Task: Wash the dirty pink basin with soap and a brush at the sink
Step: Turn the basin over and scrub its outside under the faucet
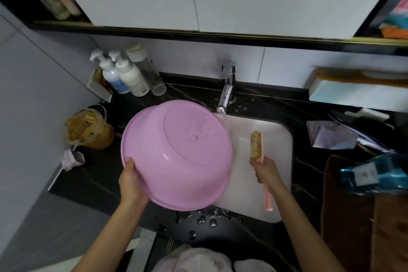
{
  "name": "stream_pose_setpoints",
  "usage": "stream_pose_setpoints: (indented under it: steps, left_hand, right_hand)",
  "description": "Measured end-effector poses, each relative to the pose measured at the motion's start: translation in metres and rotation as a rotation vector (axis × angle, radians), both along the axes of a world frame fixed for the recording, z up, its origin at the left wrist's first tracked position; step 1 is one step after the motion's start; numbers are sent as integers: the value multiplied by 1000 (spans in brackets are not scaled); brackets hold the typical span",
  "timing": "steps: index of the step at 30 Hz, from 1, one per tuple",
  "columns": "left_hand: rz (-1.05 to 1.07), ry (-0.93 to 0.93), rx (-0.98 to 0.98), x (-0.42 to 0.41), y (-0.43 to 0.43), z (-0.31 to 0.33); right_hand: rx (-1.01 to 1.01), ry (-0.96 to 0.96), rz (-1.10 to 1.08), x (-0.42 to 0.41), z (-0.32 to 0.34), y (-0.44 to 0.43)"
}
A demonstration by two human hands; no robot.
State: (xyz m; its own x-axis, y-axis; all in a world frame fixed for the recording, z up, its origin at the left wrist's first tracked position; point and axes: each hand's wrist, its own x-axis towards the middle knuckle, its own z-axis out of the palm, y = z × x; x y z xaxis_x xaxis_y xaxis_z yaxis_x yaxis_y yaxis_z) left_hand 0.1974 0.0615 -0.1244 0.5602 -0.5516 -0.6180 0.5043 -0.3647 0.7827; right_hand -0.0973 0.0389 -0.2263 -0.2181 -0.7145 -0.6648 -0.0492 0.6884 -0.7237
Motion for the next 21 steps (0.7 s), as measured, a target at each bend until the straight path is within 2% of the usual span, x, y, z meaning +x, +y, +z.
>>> stream_pose_setpoints:
  steps: [9,15,18,21]
  left_hand:
    - [44,39,-45,-1,4,3]
    - [30,75,-7,1,4,2]
    - [6,98,18,-2,2,7]
    - [-41,104,56,-6,-2,9]
  right_hand:
    - [-65,-197,99,25,11,-8]
    - [-26,-256,2,31,11,-12]
    - [-11,-222,10,27,12,-11]
    - [-27,-55,108,20,23,-7]
